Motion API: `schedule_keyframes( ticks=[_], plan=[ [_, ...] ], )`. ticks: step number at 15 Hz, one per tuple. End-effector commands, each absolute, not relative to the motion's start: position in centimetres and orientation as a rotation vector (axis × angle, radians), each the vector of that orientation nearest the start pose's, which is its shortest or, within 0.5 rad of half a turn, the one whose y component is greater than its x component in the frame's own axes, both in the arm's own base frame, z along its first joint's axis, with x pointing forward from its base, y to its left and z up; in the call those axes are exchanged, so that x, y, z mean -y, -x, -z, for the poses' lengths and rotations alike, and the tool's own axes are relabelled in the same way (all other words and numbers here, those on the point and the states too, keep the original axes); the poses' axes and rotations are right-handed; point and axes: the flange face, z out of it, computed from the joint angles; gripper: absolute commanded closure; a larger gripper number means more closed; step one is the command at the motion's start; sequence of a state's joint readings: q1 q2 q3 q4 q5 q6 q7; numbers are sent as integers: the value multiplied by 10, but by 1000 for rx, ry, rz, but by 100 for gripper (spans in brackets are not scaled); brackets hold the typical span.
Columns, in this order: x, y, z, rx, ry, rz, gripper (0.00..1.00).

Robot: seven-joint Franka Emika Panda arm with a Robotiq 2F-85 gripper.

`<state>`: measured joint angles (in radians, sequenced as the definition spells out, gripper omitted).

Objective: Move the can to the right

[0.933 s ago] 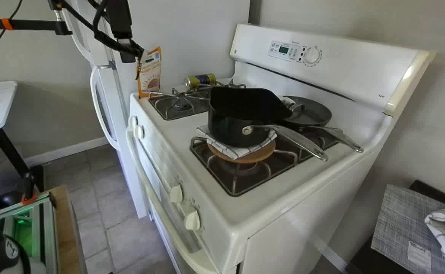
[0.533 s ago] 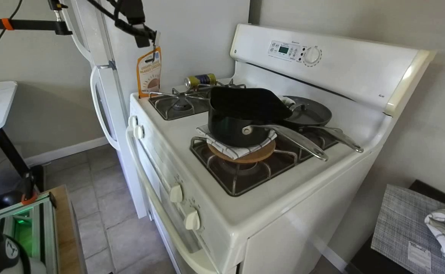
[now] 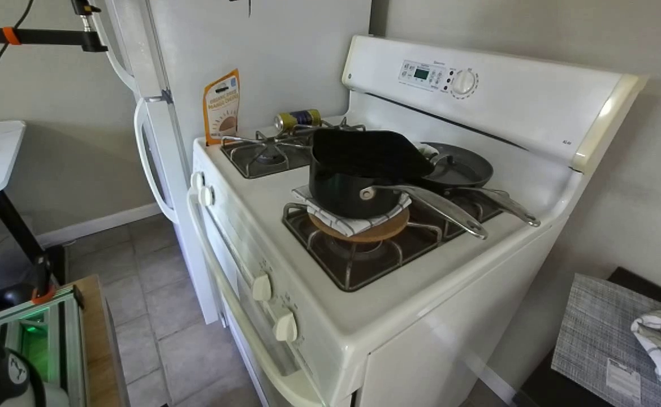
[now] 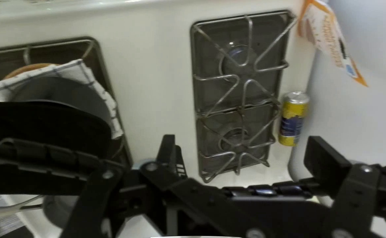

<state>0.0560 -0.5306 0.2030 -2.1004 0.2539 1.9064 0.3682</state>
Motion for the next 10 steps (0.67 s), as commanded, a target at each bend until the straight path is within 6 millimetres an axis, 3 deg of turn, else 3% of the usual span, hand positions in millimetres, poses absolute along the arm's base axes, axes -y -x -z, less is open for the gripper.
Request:
schedule_keyframes(
  ticks=[1, 2, 4, 8, 10],
  plan=[
    [-168, -460, -655, -227, 2732, 212, 0],
    [-159, -423, -657, -227, 2791, 319, 0],
    [-161, -440, -652, -229, 2788, 290, 0],
    [-161, -432, -660, -224, 2783, 317, 0],
    [-170, -457, -654, -223, 2758, 275, 0]
  ],
)
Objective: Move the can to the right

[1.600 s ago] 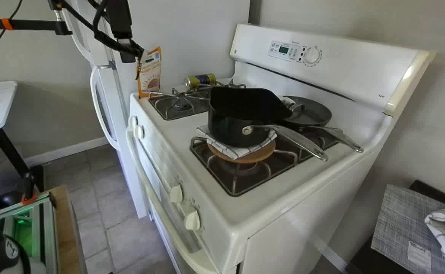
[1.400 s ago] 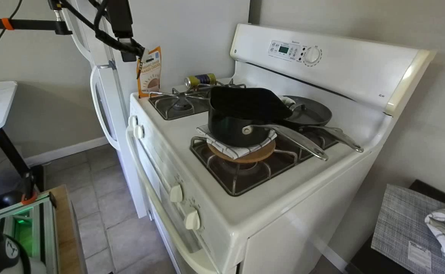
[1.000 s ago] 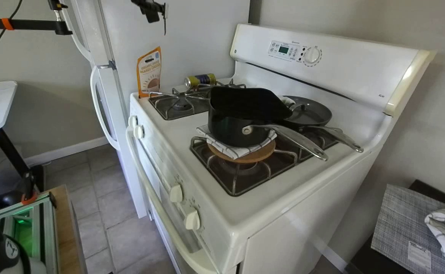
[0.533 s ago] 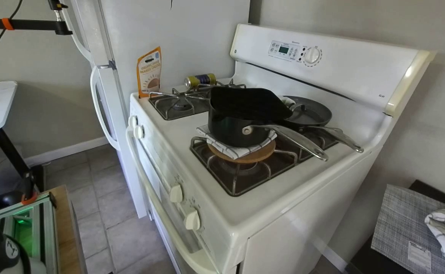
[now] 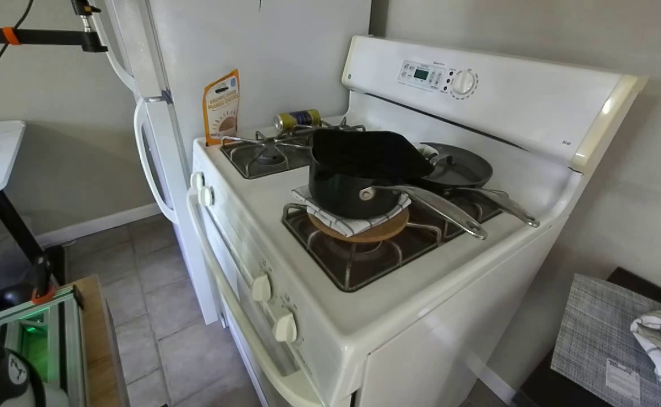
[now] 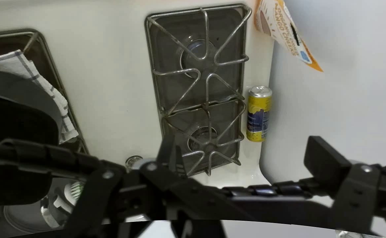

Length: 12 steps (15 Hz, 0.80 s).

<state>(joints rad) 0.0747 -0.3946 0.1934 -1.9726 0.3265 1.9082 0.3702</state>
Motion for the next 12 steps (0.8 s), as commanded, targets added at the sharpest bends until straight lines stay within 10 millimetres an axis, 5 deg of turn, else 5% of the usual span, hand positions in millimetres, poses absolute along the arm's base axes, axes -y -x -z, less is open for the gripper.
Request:
schedule_keyframes(
  ticks=[1, 7, 12],
  plan=[
    [-175, -466, -645, -159, 2779, 214, 0],
    [-218, -527, -581, 105, 2912, -61, 0],
    [-282, -589, -572, 170, 2779, 90, 0]
  ],
)
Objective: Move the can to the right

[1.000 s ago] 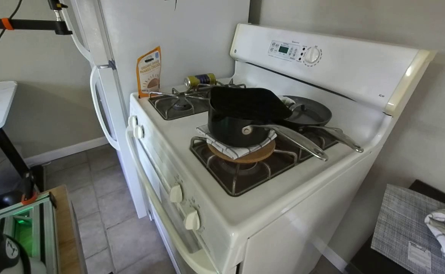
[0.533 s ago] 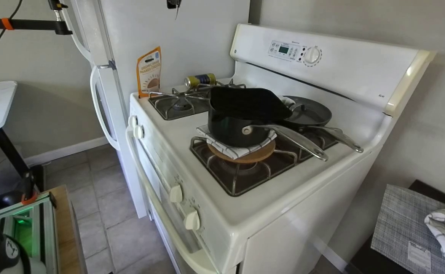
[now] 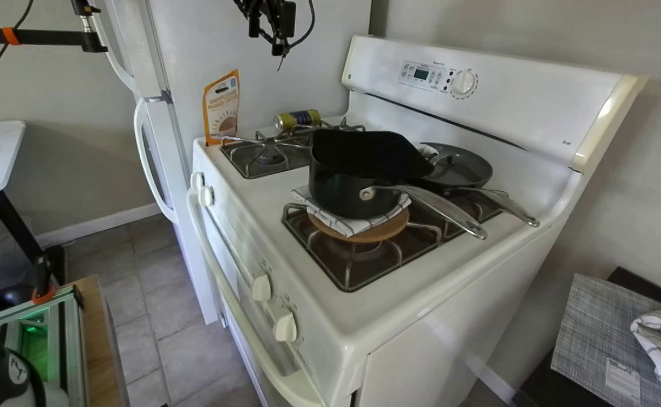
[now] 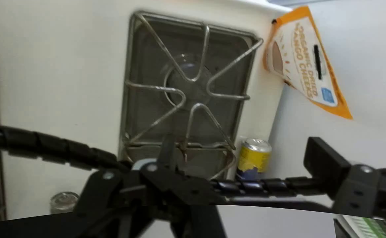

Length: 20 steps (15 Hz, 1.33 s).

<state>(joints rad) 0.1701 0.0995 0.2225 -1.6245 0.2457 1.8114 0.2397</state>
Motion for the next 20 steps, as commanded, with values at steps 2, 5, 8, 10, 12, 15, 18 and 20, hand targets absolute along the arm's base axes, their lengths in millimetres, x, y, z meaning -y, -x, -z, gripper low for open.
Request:
schedule_keyframes(
  ticks=[2, 5, 8, 10, 12, 15, 18, 20],
  plan=[
    [-301, -613, -579, 97, 2697, 186, 0],
    [-300, -608, -579, 117, 2716, 211, 0],
    [-303, -617, -582, 111, 2698, 229, 0],
    [-306, -636, -576, 80, 2667, 313, 0],
    [-310, -659, -565, 48, 2620, 382, 0],
    [-315, -686, -538, -11, 2608, 400, 0],
    [-321, -708, -500, -72, 2619, 334, 0],
    [-328, -715, -473, -148, 2643, 274, 0]
  ],
)
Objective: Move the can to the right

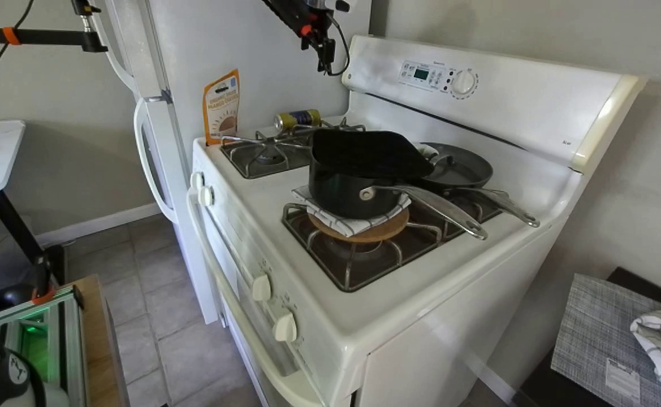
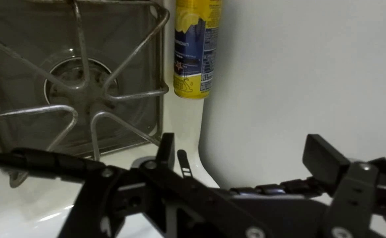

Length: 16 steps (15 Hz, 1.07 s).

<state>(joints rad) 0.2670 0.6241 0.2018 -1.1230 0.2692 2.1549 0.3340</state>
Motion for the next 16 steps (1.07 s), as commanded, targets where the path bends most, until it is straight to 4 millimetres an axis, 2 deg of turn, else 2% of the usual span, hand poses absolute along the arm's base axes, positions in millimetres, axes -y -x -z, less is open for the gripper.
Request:
schedule_keyframes(
  ticks=[1, 2, 3, 4, 6, 8, 13, 16],
  plan=[
    [-330, -718, -463, -197, 2653, 248, 0],
    [-331, -722, -452, -236, 2646, 231, 0],
    [-330, -719, -451, -206, 2627, 158, 0],
    [-326, -715, -453, -159, 2646, 221, 0],
    [-327, -718, -445, -170, 2646, 187, 0],
    [-327, -719, -448, -180, 2642, 186, 0],
    [-328, -740, -407, -216, 2608, 143, 0],
    [-334, -742, -378, -248, 2636, 83, 0]
  ],
)
